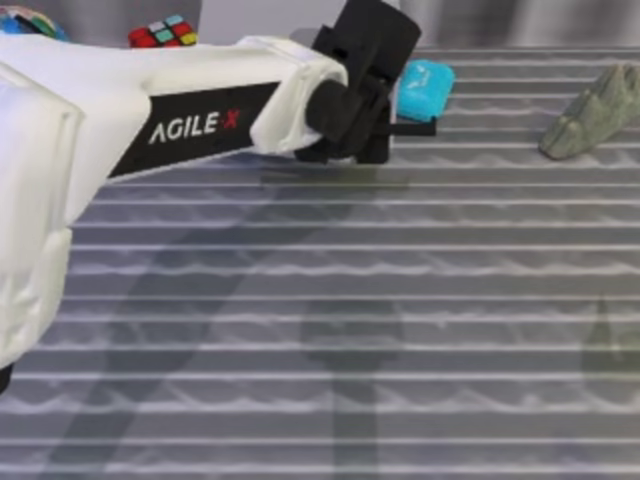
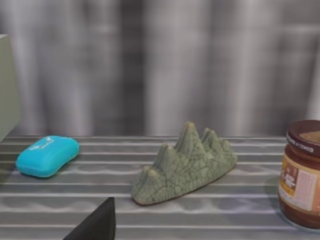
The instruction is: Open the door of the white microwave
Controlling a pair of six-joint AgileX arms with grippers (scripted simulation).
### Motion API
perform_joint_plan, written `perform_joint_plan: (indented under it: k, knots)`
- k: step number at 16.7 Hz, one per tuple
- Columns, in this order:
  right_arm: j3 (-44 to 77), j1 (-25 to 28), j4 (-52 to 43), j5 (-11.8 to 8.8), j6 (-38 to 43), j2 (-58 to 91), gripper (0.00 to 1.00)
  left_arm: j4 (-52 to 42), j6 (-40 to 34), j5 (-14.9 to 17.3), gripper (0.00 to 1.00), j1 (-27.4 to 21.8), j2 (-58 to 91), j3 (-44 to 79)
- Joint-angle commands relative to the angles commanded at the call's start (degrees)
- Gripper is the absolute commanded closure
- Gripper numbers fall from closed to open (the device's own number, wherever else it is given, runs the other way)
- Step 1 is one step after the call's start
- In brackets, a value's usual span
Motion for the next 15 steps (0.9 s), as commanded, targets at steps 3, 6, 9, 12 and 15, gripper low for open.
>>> perform_joint_plan:
  k: [3, 6, 9, 12, 15]
  knots:
    - [0.0, 0.0, 0.0, 0.0, 0.0, 0.0, 0.0, 0.11, -0.13, 0.44, 1.0, -0.43, 0.06, 0.06]
    - [0.0, 0.0, 0.0, 0.0, 0.0, 0.0, 0.0, 1.16, 1.24, 1.11, 1.0, -0.06, -1.09, -1.79]
    - [0.0, 0.0, 0.0, 0.0, 0.0, 0.0, 0.0, 2.52, 2.76, 2.0, 1.0, 0.32, -2.39, -3.74]
    - [0.0, 0.0, 0.0, 0.0, 0.0, 0.0, 0.0, 2.62, 3.01, 2.15, 1.0, 0.41, -2.49, -4.18]
    - [0.0, 0.0, 0.0, 0.0, 0.0, 0.0, 0.0, 2.62, 3.01, 2.15, 1.0, 0.41, -2.49, -4.18]
